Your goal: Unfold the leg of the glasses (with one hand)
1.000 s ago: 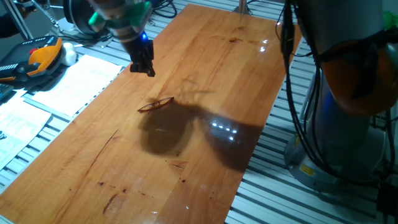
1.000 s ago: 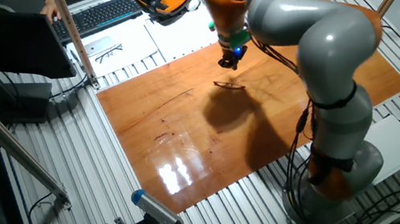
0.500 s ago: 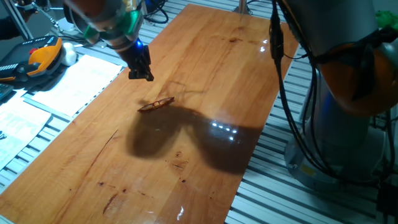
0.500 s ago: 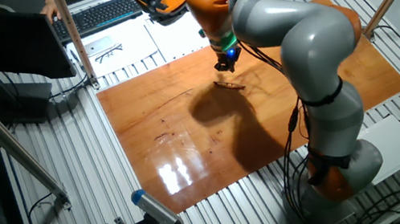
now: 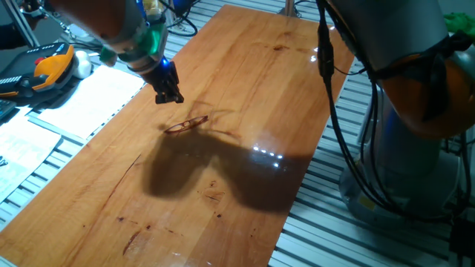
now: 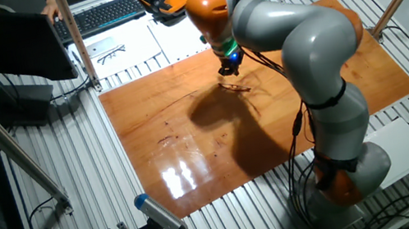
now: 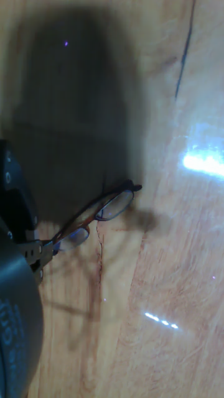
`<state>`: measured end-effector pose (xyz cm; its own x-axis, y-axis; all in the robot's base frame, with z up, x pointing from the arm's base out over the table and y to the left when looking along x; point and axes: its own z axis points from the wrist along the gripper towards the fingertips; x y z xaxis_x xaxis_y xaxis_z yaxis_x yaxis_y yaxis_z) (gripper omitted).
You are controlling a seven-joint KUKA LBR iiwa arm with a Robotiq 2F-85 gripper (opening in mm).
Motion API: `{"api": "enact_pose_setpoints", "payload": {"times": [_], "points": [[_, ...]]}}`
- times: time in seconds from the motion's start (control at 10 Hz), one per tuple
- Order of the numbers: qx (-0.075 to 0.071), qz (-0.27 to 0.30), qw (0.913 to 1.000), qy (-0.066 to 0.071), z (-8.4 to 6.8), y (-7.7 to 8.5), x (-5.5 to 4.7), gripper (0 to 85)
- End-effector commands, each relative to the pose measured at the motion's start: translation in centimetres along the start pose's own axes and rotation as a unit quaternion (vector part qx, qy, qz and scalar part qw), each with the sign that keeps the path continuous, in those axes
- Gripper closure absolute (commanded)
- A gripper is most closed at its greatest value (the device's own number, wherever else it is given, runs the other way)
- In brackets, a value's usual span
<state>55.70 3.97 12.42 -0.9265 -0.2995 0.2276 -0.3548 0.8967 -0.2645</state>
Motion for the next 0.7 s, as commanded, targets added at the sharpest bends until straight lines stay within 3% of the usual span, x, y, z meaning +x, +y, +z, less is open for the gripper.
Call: {"api": "enact_pose_setpoints", "payload": {"times": [0.0, 0.3, 0.6], "points": [[0.009, -0.005, 0.9999, 0.002, 0.2, 0.1, 0.0, 85.0], [0.029, -0.018, 0.9994, 0.006, 0.8, 0.0, -0.1, 85.0], [0.004, -0.010, 0.9999, 0.012, 1.5, 0.1, -0.2, 85.0]]}}
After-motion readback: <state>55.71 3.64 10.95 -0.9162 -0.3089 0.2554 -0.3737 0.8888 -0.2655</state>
